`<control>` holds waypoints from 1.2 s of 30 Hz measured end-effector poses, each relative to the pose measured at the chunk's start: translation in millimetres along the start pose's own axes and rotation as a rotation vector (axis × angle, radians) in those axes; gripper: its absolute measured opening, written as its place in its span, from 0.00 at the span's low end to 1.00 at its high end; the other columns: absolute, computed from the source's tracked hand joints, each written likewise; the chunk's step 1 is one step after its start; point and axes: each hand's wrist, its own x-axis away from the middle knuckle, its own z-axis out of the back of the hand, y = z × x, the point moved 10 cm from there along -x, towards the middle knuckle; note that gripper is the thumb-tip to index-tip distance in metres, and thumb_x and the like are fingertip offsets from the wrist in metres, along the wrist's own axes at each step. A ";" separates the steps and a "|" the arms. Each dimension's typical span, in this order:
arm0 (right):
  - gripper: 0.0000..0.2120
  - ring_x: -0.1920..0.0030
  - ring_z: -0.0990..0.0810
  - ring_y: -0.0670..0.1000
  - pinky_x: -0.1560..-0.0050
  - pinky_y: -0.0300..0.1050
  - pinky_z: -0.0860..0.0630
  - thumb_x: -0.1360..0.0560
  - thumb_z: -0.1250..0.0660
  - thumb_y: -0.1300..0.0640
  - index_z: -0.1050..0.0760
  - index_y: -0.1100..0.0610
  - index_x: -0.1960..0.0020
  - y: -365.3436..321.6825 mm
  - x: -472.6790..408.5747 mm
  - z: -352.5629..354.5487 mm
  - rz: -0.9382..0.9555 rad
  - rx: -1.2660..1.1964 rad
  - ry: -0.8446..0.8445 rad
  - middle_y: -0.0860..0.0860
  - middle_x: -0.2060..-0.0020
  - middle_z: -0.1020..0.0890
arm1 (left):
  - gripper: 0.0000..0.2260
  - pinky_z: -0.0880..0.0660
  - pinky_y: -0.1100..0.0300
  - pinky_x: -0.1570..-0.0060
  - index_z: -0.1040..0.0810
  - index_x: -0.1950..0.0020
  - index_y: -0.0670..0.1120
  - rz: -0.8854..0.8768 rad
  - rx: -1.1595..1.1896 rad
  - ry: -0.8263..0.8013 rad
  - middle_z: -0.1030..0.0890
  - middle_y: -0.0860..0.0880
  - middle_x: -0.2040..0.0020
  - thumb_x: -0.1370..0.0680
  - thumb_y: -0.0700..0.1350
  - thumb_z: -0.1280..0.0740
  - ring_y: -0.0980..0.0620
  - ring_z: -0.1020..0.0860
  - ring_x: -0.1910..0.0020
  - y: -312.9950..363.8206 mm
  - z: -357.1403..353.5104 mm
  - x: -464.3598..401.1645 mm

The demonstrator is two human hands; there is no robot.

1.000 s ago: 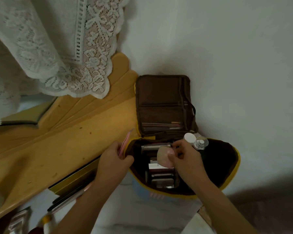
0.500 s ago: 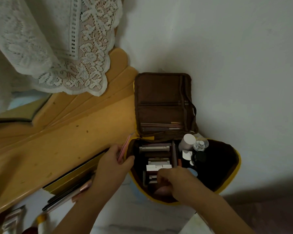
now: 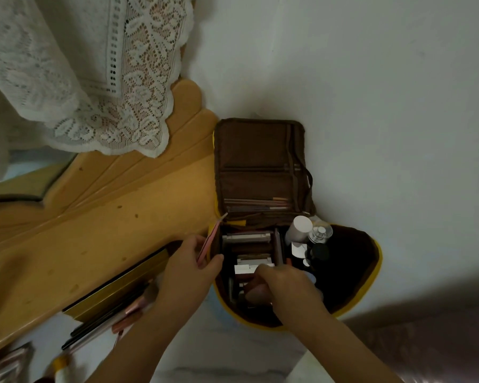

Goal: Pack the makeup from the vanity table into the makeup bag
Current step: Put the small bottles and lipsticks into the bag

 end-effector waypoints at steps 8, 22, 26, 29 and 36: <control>0.15 0.44 0.23 0.52 0.53 0.42 0.29 0.27 0.34 0.59 0.28 0.54 0.41 -13.0 18.5 -3.9 0.108 0.053 -0.007 0.52 0.46 0.20 | 0.06 0.28 0.60 0.65 0.29 0.56 0.52 -0.070 0.046 0.026 0.24 0.47 0.63 0.24 0.44 0.33 0.52 0.26 0.65 4.6 -2.7 6.3; 0.14 0.75 0.24 0.47 0.75 0.39 0.28 0.53 0.19 0.57 0.22 0.51 0.72 -0.7 15.9 0.1 0.068 0.026 0.303 0.48 0.78 0.24 | 0.11 0.24 0.56 0.49 0.27 0.52 0.47 -0.110 0.005 -0.220 0.20 0.43 0.51 0.18 0.44 0.48 0.49 0.21 0.52 -13.2 -74.8 36.6; 0.20 0.76 0.25 0.47 0.76 0.35 0.31 0.62 0.19 0.58 0.27 0.51 0.78 -5.5 19.2 -2.9 0.047 0.075 0.290 0.49 0.82 0.27 | 0.10 0.24 0.51 0.49 0.33 0.57 0.52 -0.036 -0.061 -0.233 0.21 0.41 0.50 0.18 0.44 0.48 0.44 0.22 0.50 -18.2 -87.2 33.7; 0.18 0.72 0.23 0.48 0.70 0.37 0.30 0.57 0.18 0.56 0.24 0.51 0.74 -6.1 16.4 -11.9 0.090 0.096 0.285 0.46 0.79 0.24 | 0.12 0.25 0.44 0.45 0.32 0.59 0.53 0.035 0.021 -0.242 0.22 0.37 0.48 0.18 0.42 0.47 0.40 0.23 0.48 -25.0 -88.7 28.6; 0.08 0.55 0.32 0.50 0.49 0.49 0.25 0.49 0.23 0.49 0.21 0.49 0.76 -17.3 12.0 -26.1 0.262 0.365 0.212 0.46 0.66 0.20 | 0.12 0.27 0.71 0.63 0.28 0.56 0.52 0.189 0.360 -0.308 0.22 0.52 0.55 0.18 0.42 0.47 0.60 0.23 0.56 -28.0 -86.1 29.1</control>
